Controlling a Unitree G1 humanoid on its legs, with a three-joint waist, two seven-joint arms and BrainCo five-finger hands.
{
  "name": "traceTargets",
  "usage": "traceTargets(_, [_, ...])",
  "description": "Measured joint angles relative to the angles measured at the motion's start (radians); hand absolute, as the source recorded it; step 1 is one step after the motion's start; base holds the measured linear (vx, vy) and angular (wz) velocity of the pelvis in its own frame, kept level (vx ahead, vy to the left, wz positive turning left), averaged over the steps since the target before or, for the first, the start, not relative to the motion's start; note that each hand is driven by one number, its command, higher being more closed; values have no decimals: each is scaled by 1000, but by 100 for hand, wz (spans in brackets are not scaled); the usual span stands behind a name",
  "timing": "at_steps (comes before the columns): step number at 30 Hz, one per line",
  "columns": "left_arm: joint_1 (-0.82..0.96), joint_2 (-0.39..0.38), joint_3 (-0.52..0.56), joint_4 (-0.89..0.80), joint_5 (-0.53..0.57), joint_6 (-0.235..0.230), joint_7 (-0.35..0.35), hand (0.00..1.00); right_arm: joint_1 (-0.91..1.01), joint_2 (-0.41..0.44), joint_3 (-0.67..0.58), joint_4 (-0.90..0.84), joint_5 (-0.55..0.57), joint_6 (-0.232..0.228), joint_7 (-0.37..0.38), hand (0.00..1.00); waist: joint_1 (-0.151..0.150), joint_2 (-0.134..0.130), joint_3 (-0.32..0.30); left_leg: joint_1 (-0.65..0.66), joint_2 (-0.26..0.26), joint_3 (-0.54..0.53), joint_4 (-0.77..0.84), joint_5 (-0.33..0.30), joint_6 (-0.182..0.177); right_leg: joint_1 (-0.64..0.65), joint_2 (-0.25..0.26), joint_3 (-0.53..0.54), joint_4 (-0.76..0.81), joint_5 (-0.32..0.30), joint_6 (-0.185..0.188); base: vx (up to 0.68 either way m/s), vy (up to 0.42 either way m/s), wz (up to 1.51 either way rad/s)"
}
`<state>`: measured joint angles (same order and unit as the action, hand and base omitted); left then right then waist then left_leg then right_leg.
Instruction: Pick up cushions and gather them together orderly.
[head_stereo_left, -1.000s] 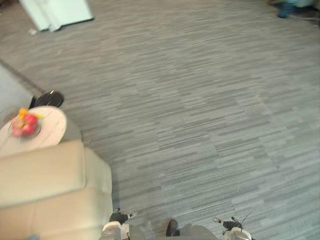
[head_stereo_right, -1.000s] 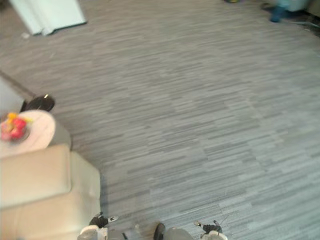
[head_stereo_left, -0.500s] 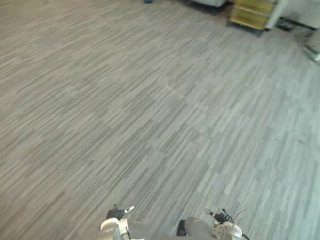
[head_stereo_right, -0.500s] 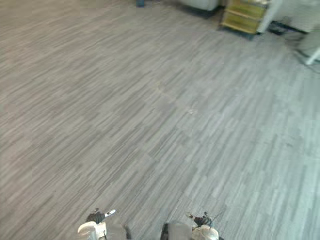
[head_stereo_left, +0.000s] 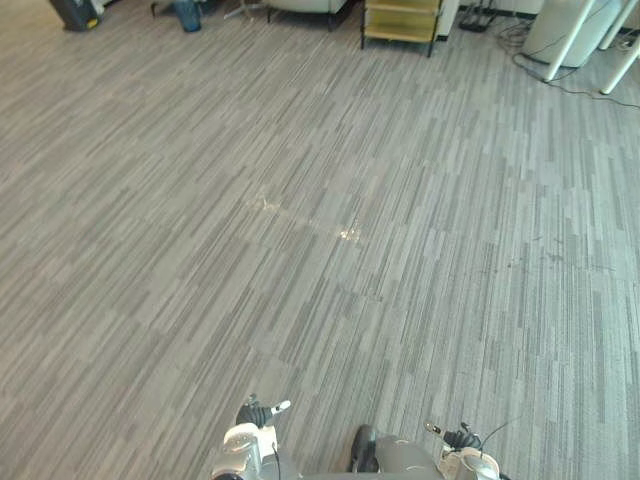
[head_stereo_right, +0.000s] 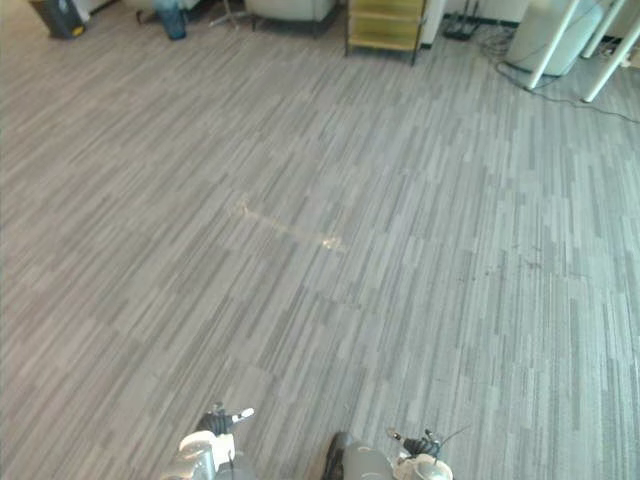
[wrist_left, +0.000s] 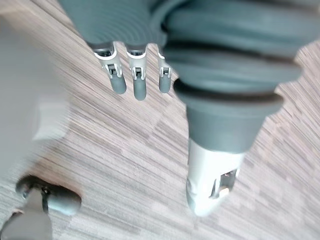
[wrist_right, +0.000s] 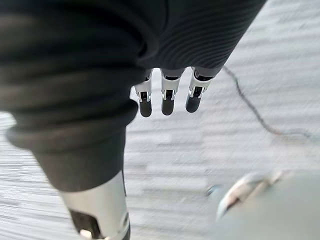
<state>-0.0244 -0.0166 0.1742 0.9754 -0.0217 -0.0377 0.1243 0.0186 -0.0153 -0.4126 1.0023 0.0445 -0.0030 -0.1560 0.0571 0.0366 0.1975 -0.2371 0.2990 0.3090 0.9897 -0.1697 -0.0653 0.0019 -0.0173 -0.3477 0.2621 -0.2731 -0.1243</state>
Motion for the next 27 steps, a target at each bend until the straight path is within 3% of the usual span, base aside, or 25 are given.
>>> traceTargets(2, [11, 3, 2, -24, 1, -4, 1, 0, -3, 9, -11, -8, 6, 1, -2, 0, 12, -9, -8, -55, -53, 84, -331, -24, 8, 73, -12, 36, -45, -9, 51, 367, 72, -41])
traceTargets(3, [12, 3, 3, -24, 1, -4, 1, 0, -5, 8, -11, -7, 6, 1, -2, 0, 13, -9, -7, -64, -69, 84, -395, -18, 6, 85, -16, 42, -51, -13, 59, 448, 112, -36])
traceTargets(4, [12, 3, 2, -24, 1, -5, 1, 0, -7, 8, -11, -7, 6, 1, -2, 0, 15, -10, -8, -71, -107, 73, -546, 4, 7, 115, -24, 53, -69, -21, 74, 514, 159, -34])
traceTargets(5, [15, 1, 2, -28, 1, -6, 2, 0, -9, 8, -8, -6, 6, 1, -3, 0, 20, -8, -9, -81, -143, 45, -706, 55, -17, 145, -27, 73, -97, -33, 101, 524, 206, -57])
traceTargets(6, [17, 0, 1, -32, 1, -7, 3, 0, -9, 1, -5, 0, 5, 1, -3, 0, 36, -7, -13, -91, -157, 4, -769, 130, -30, 176, -27, 100, -123, -48, 128, 535, 231, -65])
traceTargets(7, [17, 4, 1, -31, 1, -8, 4, 0, -9, 4, -3, 5, 4, 2, -3, 0, 47, -15, -18, -90, -172, -10, -761, 188, -12, 189, -36, 121, -134, -56, 145, 575, 267, -62])
traceTargets(8, [18, 21, 2, -29, 2, -8, 4, 0, -13, 20, -3, 24, 1, 1, -2, 0, 51, -53, -43, -89, -221, -21, -754, 209, 61, 210, -76, 144, -145, -65, 167, 669, 235, -33])
traceTargets(9, [14, 39, 0, -20, 2, -7, 4, 0, -21, 23, -4, 46, 1, 1, -1, 0, 35, -84, -50, -99, -238, -6, -690, 173, 104, 204, -116, 173, -115, -36, 200, 799, 275, -15])
traceTargets(11, [13, 50, 0, -4, 2, -4, 4, 0, -16, 22, -12, 46, -3, 1, 2, 0, 34, -90, -53, -90, -244, -7, -612, 123, 121, 199, -130, 223, -29, 15, 226, 623, 231, -7])
traceTargets(12, [14, 58, -11, 17, 3, -1, 4, 0, -7, 18, -16, 46, -3, 0, 2, 0, 34, -89, -59, -39, -256, -13, -612, 80, 125, 145, -145, 242, 141, 55, 259, 687, 275, -10])
traceTargets(13, [18, 72, -50, 41, 3, 3, 4, 0, -5, 12, -13, 49, -4, -3, 7, 0, 22, -84, -60, 75, -269, -17, -685, 13, 103, 13, -175, 271, 491, 170, 346, 672, 256, -4])
traceTargets(14, [18, 79, -59, 45, 3, 5, 4, 0, -6, 15, -8, 49, -4, -3, 8, 0, 17, -91, -56, 104, -278, -19, -702, 9, 103, -26, -189, 273, 577, 173, 349, 559, 175, 6])
traceTargets(15, [17, 84, -63, 51, 3, 7, 6, 0, -7, 19, 1, 46, -4, -3, 10, 0, 9, -97, -50, 158, -291, -21, -733, 8, 104, -89, -213, 259, 699, 150, 321, 496, 97, 3])
traceTargets(16, [19, 80, -68, 58, 1, 10, 6, 0, -6, 18, 8, 38, -4, -3, 12, 0, 0, -80, -41, 241, -288, -20, -781, 7, 105, -152, -219, 230, 770, 107, 271, 392, 64, -3])
traceTargets(17, [20, 77, -76, 58, 1, 10, 7, 0, -5, 17, 12, 32, -4, -5, 13, 0, -3, -71, -37, 282, -282, -17, -805, 7, 105, -180, -216, 210, 780, 88, 253, 449, 60, -12])
traceTargets(18, [22, 72, -85, 60, 0, 11, 7, 0, -4, 4, 19, 25, -3, -11, 19, 0, -7, -46, -22, 365, -274, -18, -858, 7, 105, -227, -206, 163, 742, 46, 215, 422, -13, 4])
traceTargets(19, [19, 71, -87, 63, 0, 10, 6, 0, -5, -3, 20, 16, -3, -17, 21, 0, -17, -45, -20, 415, -270, -25, -889, 5, 107, -282, -193, 126, 628, 19, 197, 422, -13, 16])
traceTargets(20, [17, 71, -86, 65, 0, 10, 6, 0, -4, -4, 19, 13, -3, -18, 21, 0, -20, -48, -22, 423, -269, -31, -891, 1, 108, -300, -187, 117, 580, 19, 196, 516, -133, 50])
traceTargets(21, [1, 65, -86, 68, 1, 8, 6, 0, -1, -4, 12, -2, -3, -21, 21, 0, -33, -45, -20, 447, -254, -57, -897, -33, 91, -342, -166, 100, 431, 34, 188, 444, -199, 70])
traceTargets(23, [-1, 61, -85, 69, 2, 6, 3, 0, 0, 0, -13, 1, -3, -22, 21, 0, -49, -57, -21, 484, -245, -88, -925, -97, 18, -360, -135, 151, 185, 132, 204, 499, -261, 71])
traceTargets(24, [4, 51, -74, 89, 3, 7, 1, 0, 0, -3, -32, 20, 1, -20, 23, 0, -54, -64, -18, 530, -245, -124, -934, -136, 22, -357, -114, 187, 193, 207, 149, 394, -224, 30])
traceTargets(25, [7, 36, -67, 92, 6, 5, -1, 0, 1, -8, -43, 22, -3, -20, 23, 0, -51, -41, -25, 539, -230, -133, -925, -140, 28, -357, -103, 188, 211, 174, 156, 528, -248, 11])
traceTargets(26, [11, 19, -39, 93, 21, 4, -9, 0, 0, -19, -57, 25, -2, -19, 22, 0, -39, -14, -31, 526, -204, -137, -862, -138, 24, -354, -86, 181, 242, 124, 137, 412, -176, -2])
traceTargets(27, [20, 2, -17, 88, 23, 4, -14, 0, 2, -24, -55, 21, -2, -18, 22, 0, -48, 4, -39, 448, -173, -153, -684, -136, 21, -330, -78, 161, 241, 92, 134, 527, -243, 11])
